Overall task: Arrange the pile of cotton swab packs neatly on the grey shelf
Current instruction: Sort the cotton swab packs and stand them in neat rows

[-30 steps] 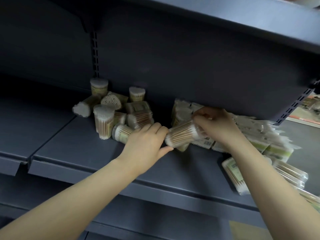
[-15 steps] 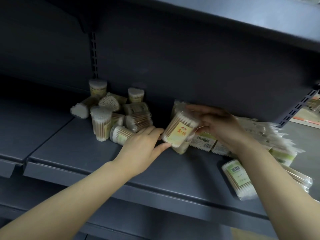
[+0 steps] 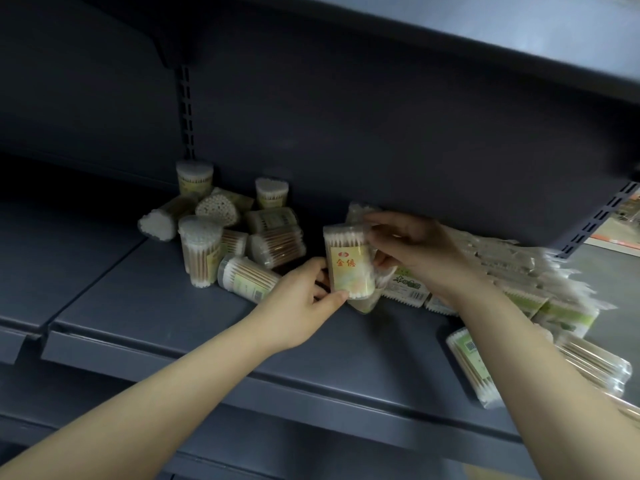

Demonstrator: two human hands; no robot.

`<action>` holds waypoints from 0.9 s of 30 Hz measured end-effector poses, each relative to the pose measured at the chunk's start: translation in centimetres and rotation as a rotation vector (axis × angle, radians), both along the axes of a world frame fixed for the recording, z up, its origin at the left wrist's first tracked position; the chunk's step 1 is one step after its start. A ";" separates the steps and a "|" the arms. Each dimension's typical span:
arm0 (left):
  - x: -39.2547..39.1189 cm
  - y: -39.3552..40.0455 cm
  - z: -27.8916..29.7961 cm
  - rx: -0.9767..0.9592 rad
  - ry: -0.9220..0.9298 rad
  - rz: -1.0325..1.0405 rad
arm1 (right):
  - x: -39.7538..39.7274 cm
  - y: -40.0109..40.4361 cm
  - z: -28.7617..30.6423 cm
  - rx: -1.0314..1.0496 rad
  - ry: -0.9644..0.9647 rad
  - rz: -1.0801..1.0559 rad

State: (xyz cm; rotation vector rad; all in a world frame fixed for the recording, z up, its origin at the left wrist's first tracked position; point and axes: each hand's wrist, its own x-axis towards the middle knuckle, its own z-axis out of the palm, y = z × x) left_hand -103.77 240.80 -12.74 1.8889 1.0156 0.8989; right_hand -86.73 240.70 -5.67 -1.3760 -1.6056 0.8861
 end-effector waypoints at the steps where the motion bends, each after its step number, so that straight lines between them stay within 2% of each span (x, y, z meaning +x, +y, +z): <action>1: 0.1 0.0 0.1 -0.019 -0.009 -0.005 | -0.1 0.1 -0.1 0.002 -0.007 -0.011; 12: -0.2 0.8 0.4 -0.146 -0.070 0.044 | -1.4 1.1 -0.5 0.103 -0.165 -0.061; 18: -0.7 0.9 0.4 -0.154 -0.041 -0.004 | -1.3 1.2 -0.5 0.115 -0.178 -0.021; 27: -0.6 1.0 0.4 -0.112 -0.022 0.036 | -1.2 1.0 -0.3 0.105 -0.147 -0.015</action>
